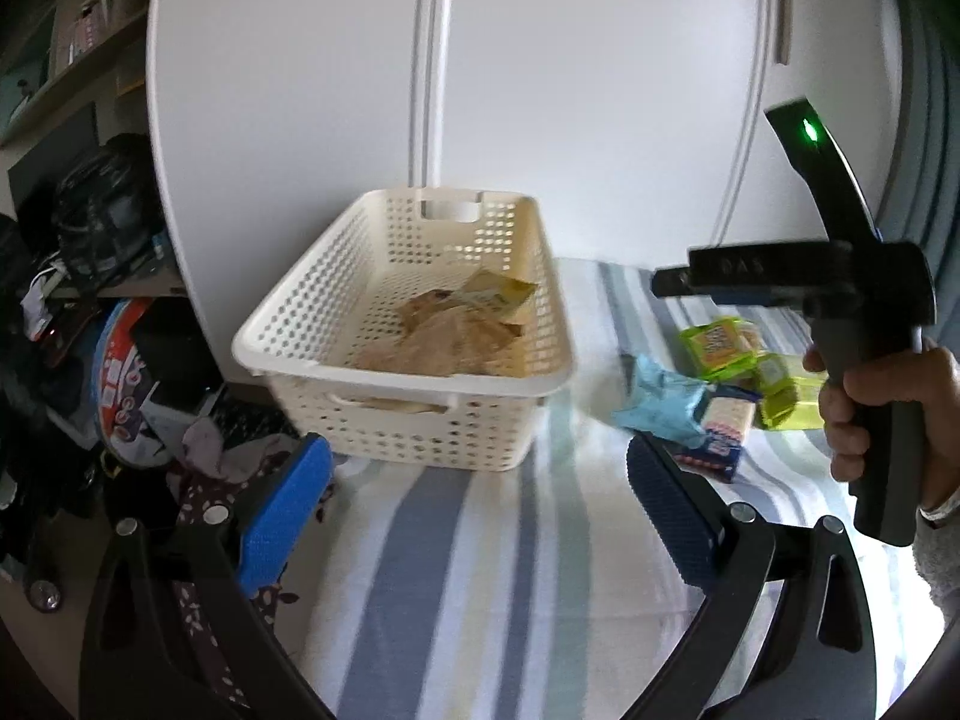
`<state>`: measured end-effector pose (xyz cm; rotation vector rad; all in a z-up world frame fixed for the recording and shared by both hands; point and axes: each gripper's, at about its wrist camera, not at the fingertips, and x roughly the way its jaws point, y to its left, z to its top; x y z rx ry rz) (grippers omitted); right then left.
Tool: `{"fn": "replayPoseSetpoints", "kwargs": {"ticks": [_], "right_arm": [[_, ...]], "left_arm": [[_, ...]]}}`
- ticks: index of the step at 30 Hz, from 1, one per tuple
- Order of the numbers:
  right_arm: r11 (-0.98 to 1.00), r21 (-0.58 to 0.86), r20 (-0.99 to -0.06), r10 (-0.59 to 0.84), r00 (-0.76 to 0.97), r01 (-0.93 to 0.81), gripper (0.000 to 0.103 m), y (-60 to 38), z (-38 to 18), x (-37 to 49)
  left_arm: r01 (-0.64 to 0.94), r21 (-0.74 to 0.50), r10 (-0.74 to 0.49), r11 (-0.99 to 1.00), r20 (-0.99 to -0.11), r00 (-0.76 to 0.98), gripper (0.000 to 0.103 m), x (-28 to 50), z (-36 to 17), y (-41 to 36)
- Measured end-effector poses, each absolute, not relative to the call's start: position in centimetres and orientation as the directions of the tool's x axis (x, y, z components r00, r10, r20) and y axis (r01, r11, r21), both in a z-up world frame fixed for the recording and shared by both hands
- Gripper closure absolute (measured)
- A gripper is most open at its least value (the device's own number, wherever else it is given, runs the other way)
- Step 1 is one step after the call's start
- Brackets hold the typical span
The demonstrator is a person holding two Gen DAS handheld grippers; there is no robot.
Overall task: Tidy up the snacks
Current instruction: 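Move both tools back toward the remaining snacks on the table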
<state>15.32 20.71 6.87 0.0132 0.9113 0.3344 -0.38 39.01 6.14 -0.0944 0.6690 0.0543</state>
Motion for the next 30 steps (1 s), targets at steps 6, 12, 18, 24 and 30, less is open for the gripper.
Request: {"fn": "replayPoseSetpoints", "kwargs": {"ticks": [6,12,18,24,30], "right_arm": [[0.971,0.157,-0.791,0.232,0.566,-0.178,0.02,14.3,6.1,13.9],[0.974,0.224,-0.836,0.212,0.507,-0.037,0.02,7.3,3.9,12.9],[0.939,0.33,-0.848,0.25,0.468,0.098,0.02,2.7,1.7,12.4],[0.884,0.426,-0.84,0.308,0.447,0.194,0.02,0.5,-0.5,12.8],[0.796,0.539,-0.801,0.384,0.46,0.274,0.02,-1.2,-1.8,14.8]], "left_arm": [[-0.046,-0.05,0.005,0.998,-0.616,0.787,0.003,-0.3,6.6,36.7],[-0.023,-0.046,-0.011,0.999,-0.621,0.784,0.003,0.1,6.7,34.6],[0.008,-0.019,-0.018,1.0,-0.623,0.782,0.003,0.3,6.9,32.9],[0.008,-0.012,-0.014,1.0,-0.63,0.776,0.003,0.5,6.7,32.6],[0.001,-0.005,-0.004,1.0,-0.64,0.769,0.003,0.7,6.2,33.1]]}}
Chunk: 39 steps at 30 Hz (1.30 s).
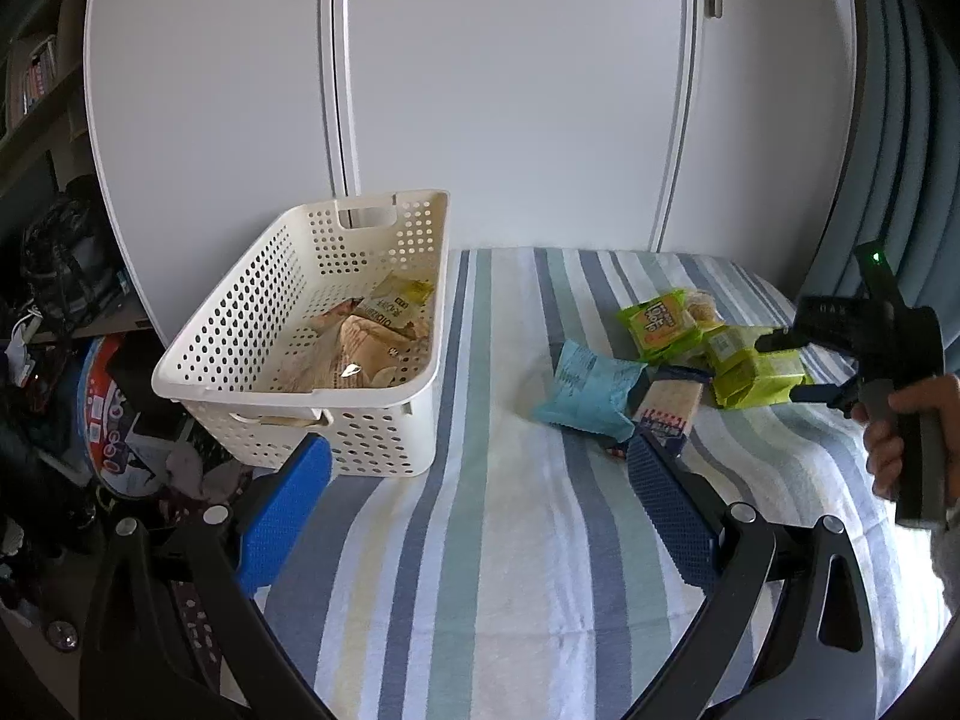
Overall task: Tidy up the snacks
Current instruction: 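Move both tools back toward the remaining snacks on the table, then grasp the large yellow-green bag with the right tool while left grasps the green packet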
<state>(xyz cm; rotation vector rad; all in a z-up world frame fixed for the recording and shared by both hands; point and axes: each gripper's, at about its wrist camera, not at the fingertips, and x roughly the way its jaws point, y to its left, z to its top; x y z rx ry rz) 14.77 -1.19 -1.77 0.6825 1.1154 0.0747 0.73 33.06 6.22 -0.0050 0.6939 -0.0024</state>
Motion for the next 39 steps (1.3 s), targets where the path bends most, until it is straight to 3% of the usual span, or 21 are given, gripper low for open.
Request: {"fn": "replayPoseSetpoints", "kwargs": {"ticks": [10,13,22,32,39], "right_arm": [[0.839,0.448,-0.835,0.27,0.479,0.309,0.02,-1.6,-1.3,19.9],[0.854,0.419,-0.847,0.244,0.473,0.309,0.014,-1.2,-1.3,21.7],[0.957,0.172,-0.896,0.053,0.441,0.234,0.014,1.5,-1.7,24.4],[0.98,0.147,-0.873,0.064,0.483,0.136,0.033,-1.1,-0.9,21.1],[0.982,0.135,-0.858,0.05,0.512,0.13,0.034,-4.1,-1.0,18.3]], "left_arm": [[-0.013,0.011,0.017,1.0,-0.659,0.752,0.003,1.6,5.4,33.9],[-0.005,0.024,0.02,1.0,-0.662,0.749,0.003,2.0,5.2,33.6],[0.055,0.04,-0.013,0.998,-0.679,0.734,0.003,4.3,4.9,31.0],[0.144,-0.017,-0.112,0.99,-0.712,0.693,0.003,9.1,4.3,26.0],[0.177,-0.052,-0.154,0.983,-0.754,0.638,0.003,14.2,2.5,21.9]]}}
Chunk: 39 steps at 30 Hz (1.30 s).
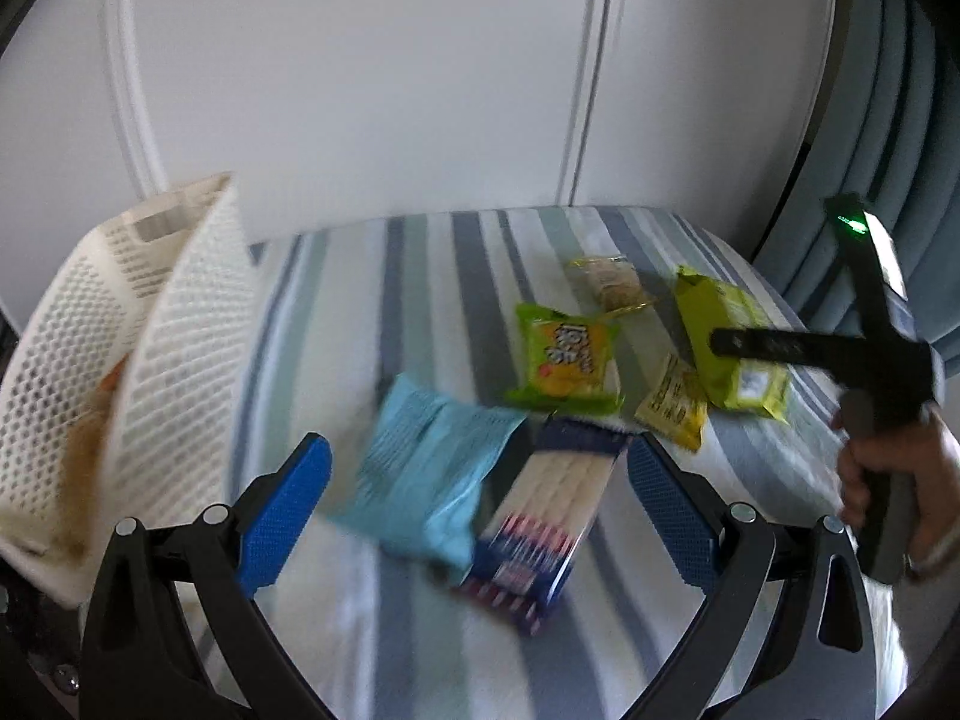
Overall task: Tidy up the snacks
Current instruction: 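Grasp the large yellow-green bag with the right tool while left grasps the green packet, then carry the green packet into the basket with the left tool and release it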
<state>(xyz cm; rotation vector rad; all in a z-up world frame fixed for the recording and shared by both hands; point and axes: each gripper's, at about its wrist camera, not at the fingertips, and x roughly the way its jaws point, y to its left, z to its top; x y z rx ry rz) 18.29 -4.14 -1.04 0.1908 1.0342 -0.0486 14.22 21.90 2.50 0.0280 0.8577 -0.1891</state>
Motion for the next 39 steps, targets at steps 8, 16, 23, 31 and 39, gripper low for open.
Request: {"fn": "replayPoseSetpoints", "kwargs": {"ticks": [8,16,23,31,39], "right_arm": [[0.967,0.22,-0.828,0.115,0.549,0.13,0.033,-5.6,-1.0,17.5],[0.96,0.257,-0.829,0.163,0.534,0.106,0.032,-5.6,-1.8,18.4],[0.958,0.27,-0.824,0.18,0.537,0.095,0.032,-5.5,-2.0,18.4],[0.957,0.275,-0.822,0.185,0.539,0.091,0.032,-5.8,-2.3,18.6],[0.947,0.312,-0.804,0.221,0.552,0.075,0.033,-6.1,-2.1,18.3]], "left_arm": [[0.191,-0.045,-0.148,0.981,-0.808,0.57,0.003,19.8,-0.7,17.5],[0.205,-0.029,-0.128,0.978,-0.862,0.49,0.012,23.0,-3.1,15.2],[0.214,-0.06,-0.152,0.975,-0.882,0.446,0.044,23.7,-3.9,15.1],[0.21,-0.073,-0.169,0.975,-0.857,0.486,0.044,22.5,-2.9,15.5],[0.191,-0.06,-0.158,0.98,-0.817,0.554,0.044,19.9,-0.6,16.8]]}}
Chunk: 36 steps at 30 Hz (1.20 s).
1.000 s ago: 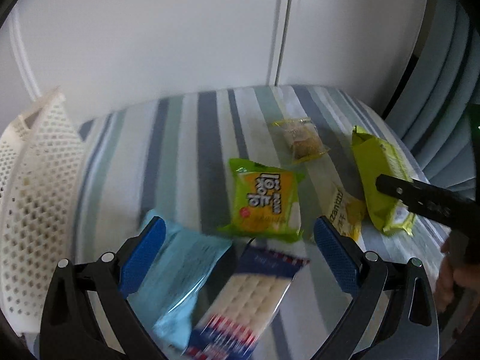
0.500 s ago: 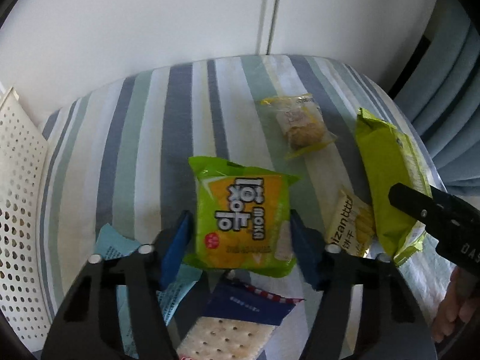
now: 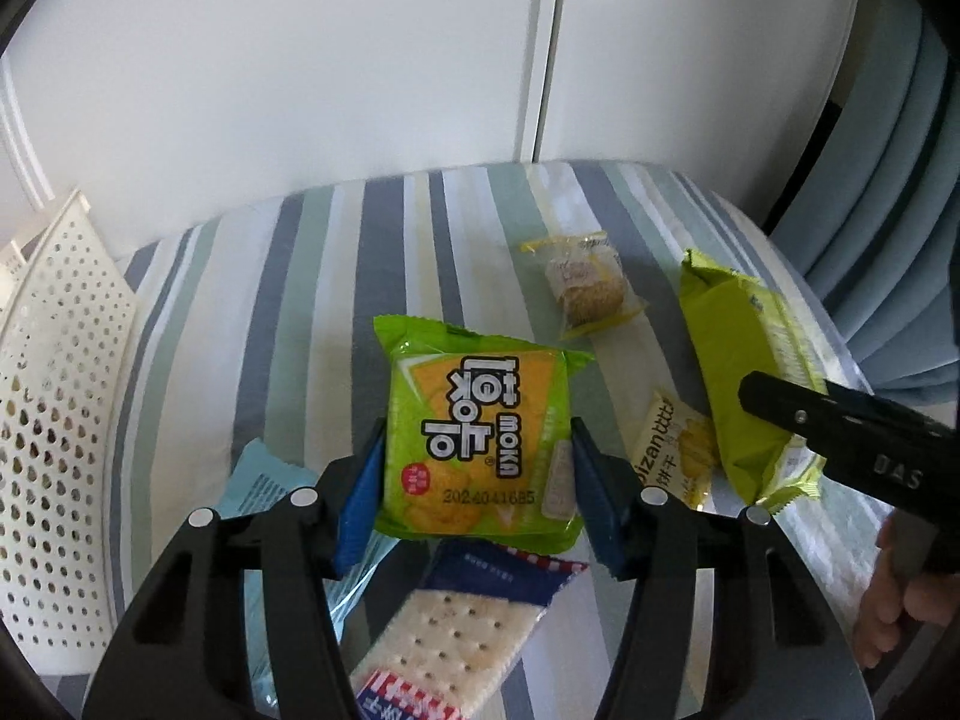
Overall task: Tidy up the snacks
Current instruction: 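Carry the green packet into the basket with the left tool and release it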
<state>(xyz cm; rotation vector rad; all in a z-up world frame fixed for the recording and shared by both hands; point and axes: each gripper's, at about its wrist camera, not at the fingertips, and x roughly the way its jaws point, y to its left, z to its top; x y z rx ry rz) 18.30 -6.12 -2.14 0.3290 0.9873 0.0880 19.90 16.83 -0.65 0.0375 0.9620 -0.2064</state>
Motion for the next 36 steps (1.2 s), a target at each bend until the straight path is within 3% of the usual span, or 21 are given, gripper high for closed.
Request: {"fn": "replayPoseSetpoints", "kwargs": {"ticks": [9,22,30,36], "right_arm": [[0.935,0.351,-0.772,0.257,0.582,0.052,0.034,-6.3,-1.5,17.8],[0.931,0.362,-0.759,0.273,0.591,0.035,0.034,-6.4,-1.3,17.5],[0.934,0.356,-0.765,0.268,0.585,0.037,0.034,-6.2,-1.4,17.7],[0.933,0.357,-0.769,0.273,0.578,0.035,0.034,-6.2,-1.5,17.9]], "left_arm": [[0.128,-0.078,-0.142,0.989,-0.756,0.639,0.044,16.6,3.5,20.5],[-0.055,0.012,0.049,0.998,-0.662,0.748,0.044,12.7,8.8,28.2],[-0.159,0.028,0.14,0.987,-0.643,0.753,0.044,12.1,9.8,32.4],[-0.24,0.116,0.26,0.964,-0.611,0.748,0.044,11.3,9.6,34.4]]}}
